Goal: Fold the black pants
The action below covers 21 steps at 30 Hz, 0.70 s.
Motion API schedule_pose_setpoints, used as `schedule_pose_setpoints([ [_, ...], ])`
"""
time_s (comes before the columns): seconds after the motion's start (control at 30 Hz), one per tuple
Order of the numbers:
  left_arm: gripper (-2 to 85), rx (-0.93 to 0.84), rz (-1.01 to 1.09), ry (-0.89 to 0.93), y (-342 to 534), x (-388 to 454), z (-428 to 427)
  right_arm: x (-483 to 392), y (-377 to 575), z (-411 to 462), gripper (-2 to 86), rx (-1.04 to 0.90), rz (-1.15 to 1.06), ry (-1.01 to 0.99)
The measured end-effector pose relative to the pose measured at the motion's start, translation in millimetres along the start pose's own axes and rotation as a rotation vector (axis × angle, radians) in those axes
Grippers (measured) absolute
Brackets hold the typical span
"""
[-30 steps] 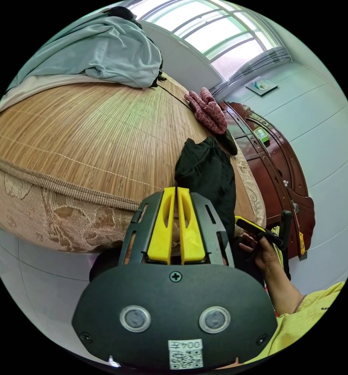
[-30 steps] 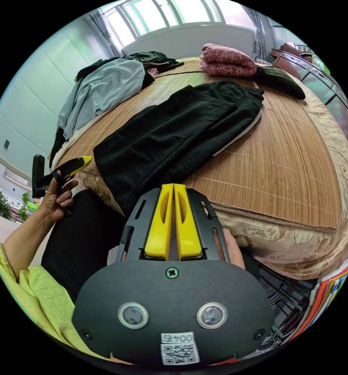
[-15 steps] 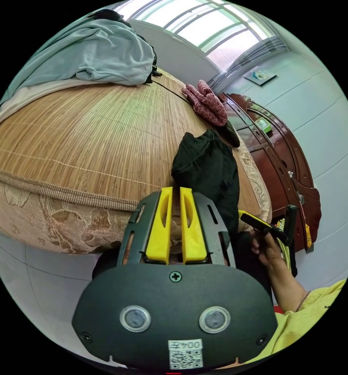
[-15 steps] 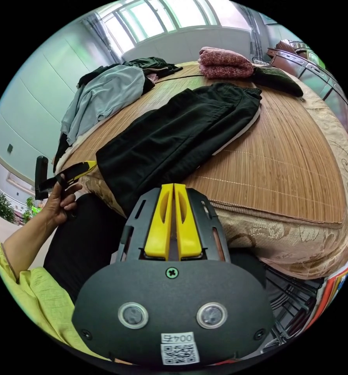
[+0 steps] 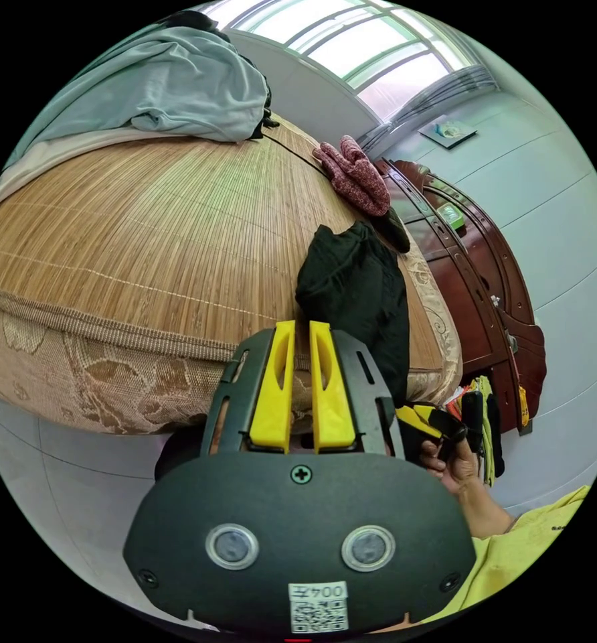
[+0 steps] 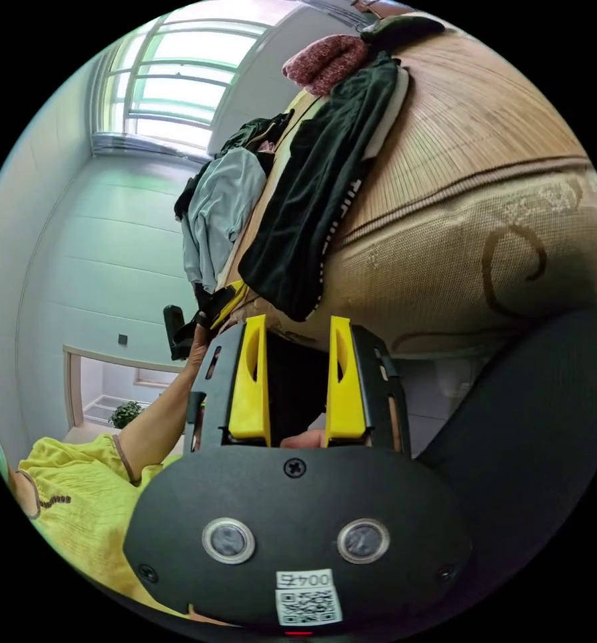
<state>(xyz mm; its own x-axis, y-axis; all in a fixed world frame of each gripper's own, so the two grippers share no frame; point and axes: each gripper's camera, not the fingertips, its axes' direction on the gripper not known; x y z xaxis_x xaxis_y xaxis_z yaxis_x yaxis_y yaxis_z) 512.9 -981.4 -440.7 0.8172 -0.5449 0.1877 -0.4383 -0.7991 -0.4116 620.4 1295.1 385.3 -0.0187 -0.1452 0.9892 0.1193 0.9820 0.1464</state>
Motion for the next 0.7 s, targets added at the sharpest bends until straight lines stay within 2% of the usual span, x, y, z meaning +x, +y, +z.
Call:
schedule_pose_setpoints([
  [0.17, 2.3, 0.034, -0.041, 0.050, 0.3, -17.9, -9.8, 10.0, -5.1, -14.5, 12.7, 0.008, 0.040, -0.078],
  [0.33, 3.1, 0.053, -0.065, 0.079, -2.0, -32.3, -17.8, 18.2, -8.8, -37.1, 5.1, 0.028, 0.087, -0.094],
  [0.53, 5.7, 0.046, -0.088, 0.098, -10.3, -46.3, -21.6, 16.1, 0.3, -66.3, 4.9, 0.044, 0.065, -0.041],
  [0.7, 9.2, -0.002, -0.015, 0.119, -26.0, -40.4, -19.9, 12.0, -0.4, -79.2, 6.5, 0.043, 0.036, -0.068],
])
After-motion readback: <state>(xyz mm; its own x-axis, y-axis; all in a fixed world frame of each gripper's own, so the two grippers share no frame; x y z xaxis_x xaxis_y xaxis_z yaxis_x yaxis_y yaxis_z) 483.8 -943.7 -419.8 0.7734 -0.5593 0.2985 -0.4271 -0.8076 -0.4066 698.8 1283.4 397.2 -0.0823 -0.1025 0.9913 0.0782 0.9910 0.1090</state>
